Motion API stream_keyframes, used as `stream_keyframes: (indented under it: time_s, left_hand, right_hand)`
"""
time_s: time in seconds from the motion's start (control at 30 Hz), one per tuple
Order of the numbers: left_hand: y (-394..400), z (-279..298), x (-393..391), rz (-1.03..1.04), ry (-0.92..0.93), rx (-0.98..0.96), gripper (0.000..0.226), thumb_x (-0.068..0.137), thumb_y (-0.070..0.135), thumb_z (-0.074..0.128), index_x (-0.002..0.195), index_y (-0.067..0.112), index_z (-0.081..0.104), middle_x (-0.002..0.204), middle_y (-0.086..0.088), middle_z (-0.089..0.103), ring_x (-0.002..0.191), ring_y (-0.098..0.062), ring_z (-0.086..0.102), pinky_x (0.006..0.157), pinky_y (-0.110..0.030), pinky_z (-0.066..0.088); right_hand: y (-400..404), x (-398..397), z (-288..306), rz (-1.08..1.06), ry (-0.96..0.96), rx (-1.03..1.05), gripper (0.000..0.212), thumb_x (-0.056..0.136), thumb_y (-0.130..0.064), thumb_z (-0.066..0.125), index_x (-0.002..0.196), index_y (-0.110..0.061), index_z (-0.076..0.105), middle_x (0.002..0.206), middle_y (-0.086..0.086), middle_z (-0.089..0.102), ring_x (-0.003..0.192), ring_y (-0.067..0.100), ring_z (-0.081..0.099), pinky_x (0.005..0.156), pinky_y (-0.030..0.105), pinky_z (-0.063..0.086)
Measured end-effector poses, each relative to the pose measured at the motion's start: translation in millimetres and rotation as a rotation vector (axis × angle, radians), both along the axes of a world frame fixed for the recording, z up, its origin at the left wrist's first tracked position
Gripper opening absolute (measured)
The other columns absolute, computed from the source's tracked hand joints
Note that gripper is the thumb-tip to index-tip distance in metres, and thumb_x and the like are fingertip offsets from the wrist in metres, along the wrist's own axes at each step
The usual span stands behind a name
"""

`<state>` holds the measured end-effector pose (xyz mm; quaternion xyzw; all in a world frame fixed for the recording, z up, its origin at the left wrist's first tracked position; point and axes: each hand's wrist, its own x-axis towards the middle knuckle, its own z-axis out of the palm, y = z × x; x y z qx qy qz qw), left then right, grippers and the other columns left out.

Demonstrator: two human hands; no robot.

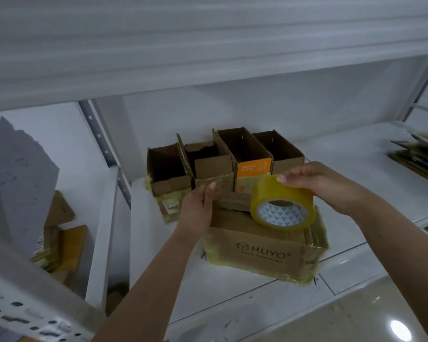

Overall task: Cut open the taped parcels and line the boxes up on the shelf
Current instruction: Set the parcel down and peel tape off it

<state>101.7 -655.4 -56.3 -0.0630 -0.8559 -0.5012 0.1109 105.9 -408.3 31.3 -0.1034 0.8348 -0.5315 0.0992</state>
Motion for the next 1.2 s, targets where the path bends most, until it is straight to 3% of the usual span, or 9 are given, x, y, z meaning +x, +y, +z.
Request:
stream_keyframes:
  time_s: [0.13, 0.23, 0.33, 0.53, 0.7, 0.8, 0.9, 1.1, 1.2]
  left_hand:
    - [-10.4, -9.1, -0.7, 0.063, 0.028, -0.041, 0.052, 0.102, 0.043, 0.025, 0.133, 0.018, 0.059, 0.12, -0.004, 0.067, 0.112, -0.014, 0.059, 0.088, -0.019, 0.041]
    - [-19.0, -18.8, 1.2, 0.053, -0.044, 0.165, 0.054, 0.101, 0.046, 0.027, 0.134, 0.018, 0.059, 0.118, -0.01, 0.069, 0.112, -0.026, 0.064, 0.096, -0.042, 0.051]
    - [-21.7, -25.4, 4.6, 0.043, -0.124, 0.393, 0.04, 0.103, 0.044, 0.032, 0.116, 0.029, 0.067, 0.111, 0.004, 0.073, 0.104, -0.016, 0.069, 0.09, -0.04, 0.056]
    - [-20.6, -47.7, 4.0, -0.019, -0.166, 0.625, 0.041, 0.106, 0.035, 0.031, 0.13, 0.017, 0.06, 0.119, -0.002, 0.071, 0.114, -0.019, 0.065, 0.095, -0.034, 0.052]
    - [-14.7, -54.1, 2.2, 0.049, -0.264, 0.72, 0.041, 0.107, 0.03, 0.031, 0.111, 0.023, 0.072, 0.109, -0.005, 0.074, 0.107, -0.023, 0.068, 0.09, -0.038, 0.053]
    - [-7.3, -50.7, 0.0, 0.106, -0.453, 0.852, 0.044, 0.105, 0.034, 0.039, 0.089, 0.024, 0.078, 0.096, -0.006, 0.076, 0.088, -0.022, 0.074, 0.068, -0.032, 0.058]
    - [-4.3, -50.4, 2.1, 0.121, -0.632, 0.979, 0.042, 0.099, 0.045, 0.048, 0.088, 0.016, 0.077, 0.093, -0.012, 0.076, 0.079, -0.024, 0.074, 0.053, -0.031, 0.057]
    - [-1.1, -56.3, 2.2, 0.078, -0.697, 1.03, 0.054, 0.091, 0.06, 0.046, 0.086, 0.02, 0.081, 0.102, -0.012, 0.075, 0.088, -0.026, 0.074, 0.06, -0.034, 0.059]
    - [-3.2, -59.3, 5.1, 0.115, -0.716, 1.076, 0.054, 0.097, 0.056, 0.042, 0.102, 0.016, 0.078, 0.109, -0.013, 0.073, 0.097, -0.028, 0.072, 0.068, -0.038, 0.059]
  right_hand:
    - [-14.4, -2.6, 1.8, -0.019, 0.036, 0.091, 0.03, 0.081, -0.049, 0.068, 0.063, -0.026, 0.072, 0.072, -0.005, 0.075, 0.065, 0.01, 0.072, 0.061, 0.022, 0.049]
    - [-26.7, -6.0, 0.2, -0.044, 0.092, 0.173, 0.054, 0.064, -0.066, 0.069, 0.072, -0.013, 0.072, 0.073, 0.0, 0.074, 0.066, 0.013, 0.072, 0.063, 0.029, 0.055]
    - [-38.9, -8.2, -0.6, -0.059, 0.134, 0.224, 0.084, 0.051, -0.076, 0.065, 0.082, 0.001, 0.071, 0.077, 0.009, 0.074, 0.071, 0.02, 0.073, 0.075, 0.04, 0.059]
    - [-51.9, -10.1, -6.7, -0.12, 0.149, 0.209, 0.072, 0.047, -0.078, 0.061, 0.078, -0.015, 0.074, 0.08, -0.006, 0.071, 0.081, 0.011, 0.068, 0.076, 0.033, 0.056]
    - [-57.6, -14.9, -12.2, -0.155, 0.166, 0.196, 0.055, 0.069, -0.062, 0.072, 0.081, -0.008, 0.074, 0.075, 0.0, 0.073, 0.067, 0.006, 0.068, 0.076, 0.033, 0.057]
    - [-58.5, -14.7, -12.9, -0.167, 0.13, 0.156, 0.053, 0.062, -0.065, 0.072, 0.078, -0.015, 0.074, 0.075, -0.002, 0.073, 0.067, 0.008, 0.069, 0.076, 0.033, 0.058]
    - [-58.6, -12.6, -12.9, -0.191, 0.106, 0.113, 0.059, 0.051, -0.071, 0.067, 0.076, -0.018, 0.074, 0.073, -0.002, 0.073, 0.066, 0.01, 0.071, 0.076, 0.036, 0.059]
    - [-59.5, -13.5, -15.1, -0.217, 0.09, 0.079, 0.063, 0.053, -0.069, 0.072, 0.081, -0.013, 0.075, 0.079, 0.003, 0.075, 0.074, 0.018, 0.073, 0.084, 0.047, 0.058]
    - [-58.0, -14.2, -15.9, -0.228, 0.104, 0.108, 0.052, 0.067, -0.06, 0.075, 0.082, -0.01, 0.074, 0.08, 0.004, 0.074, 0.074, 0.019, 0.072, 0.084, 0.048, 0.058]
